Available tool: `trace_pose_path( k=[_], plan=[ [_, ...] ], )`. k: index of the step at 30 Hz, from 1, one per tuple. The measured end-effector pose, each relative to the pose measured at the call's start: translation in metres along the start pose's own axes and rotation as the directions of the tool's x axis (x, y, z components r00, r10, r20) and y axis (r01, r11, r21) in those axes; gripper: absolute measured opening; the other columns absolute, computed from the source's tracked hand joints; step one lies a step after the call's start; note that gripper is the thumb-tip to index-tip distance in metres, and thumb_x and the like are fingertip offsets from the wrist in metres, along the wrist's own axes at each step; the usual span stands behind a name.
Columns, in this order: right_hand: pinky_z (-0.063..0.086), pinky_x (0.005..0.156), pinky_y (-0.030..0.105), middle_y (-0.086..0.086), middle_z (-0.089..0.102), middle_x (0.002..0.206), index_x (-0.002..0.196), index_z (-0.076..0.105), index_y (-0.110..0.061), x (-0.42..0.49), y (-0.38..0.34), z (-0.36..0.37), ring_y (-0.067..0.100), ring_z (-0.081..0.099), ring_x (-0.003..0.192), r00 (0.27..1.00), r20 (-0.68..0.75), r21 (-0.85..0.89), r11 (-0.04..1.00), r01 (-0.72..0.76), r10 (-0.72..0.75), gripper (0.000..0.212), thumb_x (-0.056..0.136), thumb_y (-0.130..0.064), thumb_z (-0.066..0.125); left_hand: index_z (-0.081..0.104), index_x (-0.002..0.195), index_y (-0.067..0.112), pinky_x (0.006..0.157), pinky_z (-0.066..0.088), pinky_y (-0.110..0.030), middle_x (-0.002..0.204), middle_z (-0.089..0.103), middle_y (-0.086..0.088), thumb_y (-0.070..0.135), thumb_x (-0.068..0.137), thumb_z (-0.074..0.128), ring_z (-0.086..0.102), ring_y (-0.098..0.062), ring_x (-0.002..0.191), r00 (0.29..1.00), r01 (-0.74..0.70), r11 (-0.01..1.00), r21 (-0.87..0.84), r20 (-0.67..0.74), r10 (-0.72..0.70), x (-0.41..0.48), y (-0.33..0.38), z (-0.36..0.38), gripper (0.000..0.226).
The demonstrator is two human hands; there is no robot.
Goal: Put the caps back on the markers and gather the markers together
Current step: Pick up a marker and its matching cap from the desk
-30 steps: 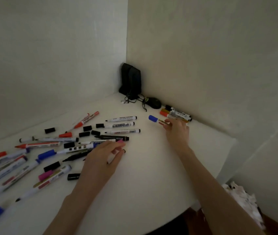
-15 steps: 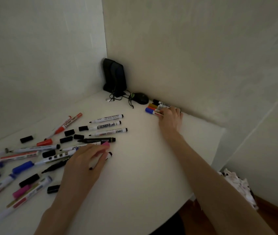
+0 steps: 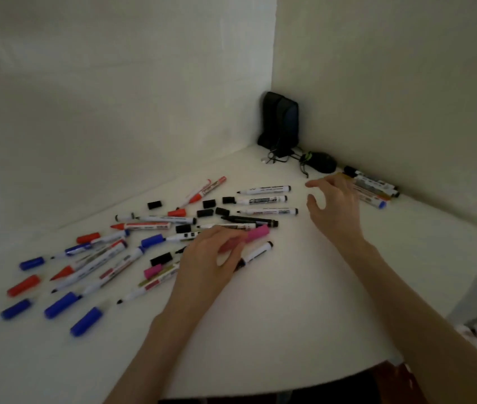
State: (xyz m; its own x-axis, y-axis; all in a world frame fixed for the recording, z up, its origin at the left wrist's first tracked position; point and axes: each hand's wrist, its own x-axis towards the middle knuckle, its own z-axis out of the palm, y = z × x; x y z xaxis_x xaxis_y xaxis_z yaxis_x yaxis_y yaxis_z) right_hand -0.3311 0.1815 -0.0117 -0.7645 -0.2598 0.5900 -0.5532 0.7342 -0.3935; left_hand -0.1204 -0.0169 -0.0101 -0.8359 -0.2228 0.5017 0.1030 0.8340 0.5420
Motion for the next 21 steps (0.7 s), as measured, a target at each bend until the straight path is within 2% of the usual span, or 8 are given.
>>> trace_pose_path(
  k=[1,3,6,9,12,14,17,21],
  plan=[
    [0.047,0.088,0.026,-0.001,0.058,0.108,0.114,0.069,-0.022,-0.006,-0.015,-0.003,0.017,0.058,0.097,0.997,0.036,0.113,0.992,0.061,-0.066,0.025,0.09,-0.015,0.067,0.071,0.113,0.027,0.084,0.046,-0.012,0.104,0.067,0.015,0.025,0.092,0.064,0.058,0.004,0.092,1.0,0.026,1.0,0.004,-0.018,-0.026,-0.005,-0.005,-0.008,0.023],
    [0.041,0.075,0.009,-0.006,0.06,0.103,0.111,0.07,-0.022,-0.021,-0.044,-0.009,0.007,0.059,0.085,0.961,0.143,0.333,0.926,0.181,-0.239,0.022,0.091,-0.014,0.068,0.07,0.115,0.029,0.082,0.043,-0.005,0.105,0.067,0.017,0.025,0.091,0.064,0.058,0.008,0.09,0.995,0.078,0.997,0.015,-0.067,-0.077,-0.015,-0.015,-0.024,0.025],
    [0.039,0.08,0.008,-0.012,0.066,0.101,0.109,0.072,-0.026,-0.045,-0.07,-0.01,0.004,0.06,0.094,0.835,0.337,0.472,0.846,0.249,-0.434,0.022,0.089,-0.017,0.071,0.066,0.12,0.031,0.087,0.045,-0.011,0.108,0.064,0.018,0.029,0.091,0.062,0.058,0.004,0.095,0.988,0.138,0.989,0.06,-0.077,-0.133,-0.032,-0.031,-0.045,0.029],
    [0.044,0.096,0.023,-0.019,0.066,0.11,0.107,0.073,-0.032,-0.063,-0.075,-0.002,0.003,0.055,0.111,0.771,0.416,0.452,0.846,0.284,-0.482,0.022,0.085,-0.03,0.074,0.069,0.117,0.029,0.096,0.047,-0.029,0.112,0.068,0.011,0.033,0.09,0.064,0.055,-0.009,0.11,0.996,0.092,0.983,0.161,-0.028,-0.089,-0.045,-0.039,-0.055,0.028],
    [0.049,0.094,0.036,-0.023,0.065,0.112,0.109,0.073,-0.037,-0.069,-0.072,0.008,0.005,0.057,0.111,0.723,0.415,0.448,0.816,0.365,-0.552,0.026,0.085,-0.045,0.071,0.073,0.111,0.028,0.095,0.042,-0.026,0.11,0.067,0.011,0.033,0.09,0.062,0.05,-0.011,0.113,0.998,-0.04,0.966,0.255,-0.029,0.049,-0.052,-0.046,-0.058,0.024],
    [0.05,0.089,0.041,-0.026,0.063,0.108,0.109,0.073,-0.041,-0.068,-0.069,0.013,0.003,0.058,0.106,0.714,0.415,0.439,0.812,0.385,-0.564,0.027,0.085,-0.052,0.068,0.073,0.109,0.029,0.094,0.041,-0.029,0.112,0.065,0.011,0.035,0.088,0.063,0.048,-0.014,0.117,0.996,-0.077,0.941,0.328,-0.005,0.084,-0.053,-0.051,-0.056,0.024],
    [0.05,0.085,0.047,-0.027,0.064,0.1,0.102,0.073,-0.042,-0.069,-0.066,0.017,0.001,0.058,0.102,0.746,0.397,0.427,0.827,0.365,-0.535,0.019,0.083,-0.042,0.075,0.073,0.106,0.034,0.097,0.042,-0.037,0.117,0.062,0.01,0.042,0.086,0.061,0.045,-0.019,0.124,0.995,-0.083,0.907,0.413,0.079,0.055,-0.054,-0.054,-0.051,0.025],
    [0.048,0.09,0.052,-0.024,0.065,0.11,0.107,0.07,-0.04,-0.069,-0.062,0.011,0.006,0.06,0.109,0.808,0.359,0.468,0.839,0.277,-0.467,0.024,0.087,-0.028,0.073,0.072,0.106,0.031,0.102,0.043,-0.038,0.116,0.065,0.008,0.043,0.088,0.058,0.049,-0.02,0.123,0.995,-0.084,0.914,0.397,0.078,0.058,-0.054,-0.056,-0.046,0.026]
  ],
)
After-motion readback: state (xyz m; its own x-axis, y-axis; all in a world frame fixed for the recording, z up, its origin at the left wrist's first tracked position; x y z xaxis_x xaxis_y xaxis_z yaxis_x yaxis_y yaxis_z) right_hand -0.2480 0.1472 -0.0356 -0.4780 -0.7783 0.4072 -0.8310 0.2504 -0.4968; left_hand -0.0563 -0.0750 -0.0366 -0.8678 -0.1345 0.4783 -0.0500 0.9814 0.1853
